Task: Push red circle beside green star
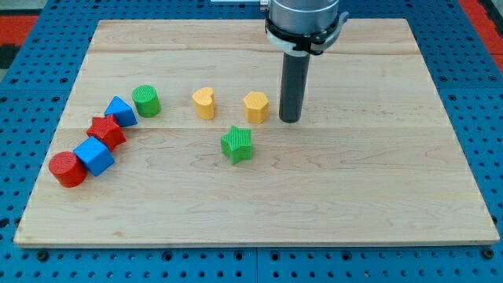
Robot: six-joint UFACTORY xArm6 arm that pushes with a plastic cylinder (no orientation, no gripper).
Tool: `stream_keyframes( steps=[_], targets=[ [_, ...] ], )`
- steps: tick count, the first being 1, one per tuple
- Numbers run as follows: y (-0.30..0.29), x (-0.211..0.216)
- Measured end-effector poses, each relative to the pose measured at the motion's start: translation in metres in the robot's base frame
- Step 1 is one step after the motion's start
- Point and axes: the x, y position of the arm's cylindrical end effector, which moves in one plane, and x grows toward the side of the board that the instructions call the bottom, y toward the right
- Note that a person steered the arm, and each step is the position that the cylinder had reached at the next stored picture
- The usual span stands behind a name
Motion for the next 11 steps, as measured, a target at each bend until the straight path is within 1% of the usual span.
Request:
stream_keyframes(
  steps=[1,2,3,4,5,6,7,8,9,10,11],
  targets=[
    [-0.009,-0.020],
    [-0.036,-0.020],
    [-0.027,-0.029],
    [-0.010,-0.070],
    [-0.039,-0.119],
    [-0.142,-0.154],
    [-0.232,-0.140],
    [-0.300,-0.099],
    [-0.355,-0.047],
    [-0.358,-0.034],
    [-0.353,0.037]
  ],
)
